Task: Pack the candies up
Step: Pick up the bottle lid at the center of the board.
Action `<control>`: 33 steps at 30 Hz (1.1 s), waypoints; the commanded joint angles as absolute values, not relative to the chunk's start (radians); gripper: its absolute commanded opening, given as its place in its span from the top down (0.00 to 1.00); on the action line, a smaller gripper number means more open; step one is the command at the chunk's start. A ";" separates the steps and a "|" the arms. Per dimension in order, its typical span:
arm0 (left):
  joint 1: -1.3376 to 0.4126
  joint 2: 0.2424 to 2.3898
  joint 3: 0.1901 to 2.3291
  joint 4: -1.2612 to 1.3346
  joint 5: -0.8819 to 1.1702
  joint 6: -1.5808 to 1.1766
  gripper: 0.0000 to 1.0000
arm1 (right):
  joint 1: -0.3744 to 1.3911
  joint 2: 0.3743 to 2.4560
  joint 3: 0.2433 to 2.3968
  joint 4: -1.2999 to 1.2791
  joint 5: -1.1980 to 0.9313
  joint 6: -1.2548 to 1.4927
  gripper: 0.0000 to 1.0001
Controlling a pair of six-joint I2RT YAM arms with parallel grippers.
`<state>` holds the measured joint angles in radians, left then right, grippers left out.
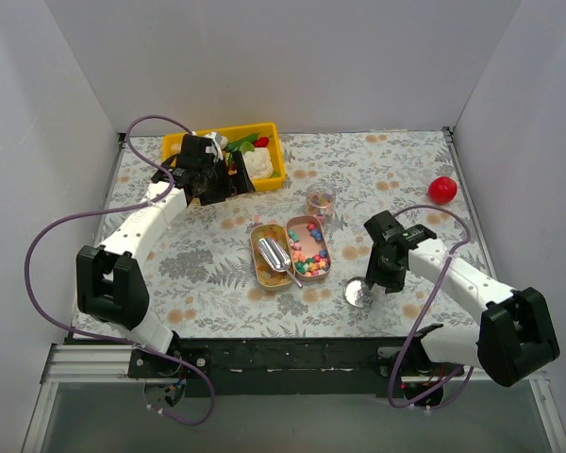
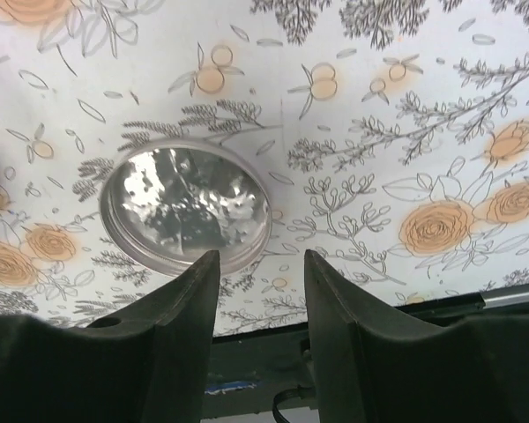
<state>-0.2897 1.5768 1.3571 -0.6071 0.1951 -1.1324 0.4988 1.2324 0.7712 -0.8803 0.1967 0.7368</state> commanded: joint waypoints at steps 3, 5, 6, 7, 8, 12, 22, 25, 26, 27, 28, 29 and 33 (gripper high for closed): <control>-0.285 1.574 1.399 -0.618 0.202 -1.114 0.02 | 0.466 1.327 0.811 -0.836 0.206 0.715 0.54; -0.285 1.571 1.397 -0.621 0.202 -1.112 0.02 | 0.465 1.350 0.799 -0.816 0.192 0.718 0.56; -0.285 1.569 1.397 -0.623 0.201 -1.112 0.02 | 0.463 1.351 0.793 -0.810 0.187 0.724 0.58; -0.285 1.566 1.397 -0.626 0.202 -1.112 0.02 | 0.462 1.353 0.781 -0.799 0.177 0.727 0.58; -0.285 1.565 1.397 -0.624 0.202 -1.114 0.02 | 0.462 1.353 0.773 -0.792 0.172 0.729 0.59; -0.287 1.554 1.388 -0.623 0.206 -1.112 0.02 | 0.460 1.362 0.741 -0.769 0.158 0.733 0.66; -0.287 1.545 1.410 -0.626 0.179 -1.117 0.02 | 0.453 1.431 0.723 -0.732 0.123 0.698 0.68; -0.285 1.546 1.420 -0.629 0.179 -1.114 0.02 | 0.451 1.463 0.729 -0.713 0.104 0.681 0.68; -0.287 1.543 1.424 -0.629 0.181 -1.114 0.02 | 0.449 1.477 0.729 -0.707 0.097 0.678 0.72; -0.287 1.542 1.425 -0.630 0.181 -1.114 0.02 | 0.451 1.483 0.730 -0.704 0.091 0.670 0.82; -0.287 1.539 1.427 -0.632 0.181 -1.112 0.02 | 0.451 1.489 0.736 -0.700 0.080 0.669 0.86; -0.287 1.537 1.428 -0.634 0.181 -1.112 0.02 | 0.451 1.493 0.738 -0.699 0.077 0.666 0.90; -0.285 1.529 1.428 -0.638 0.179 -1.109 0.02 | 0.451 1.463 0.747 -0.704 0.081 0.666 0.99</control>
<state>-0.2897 1.5799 1.3930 -0.6281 0.1905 -1.1236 0.4496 1.4525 0.7578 -0.7589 0.0742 0.6693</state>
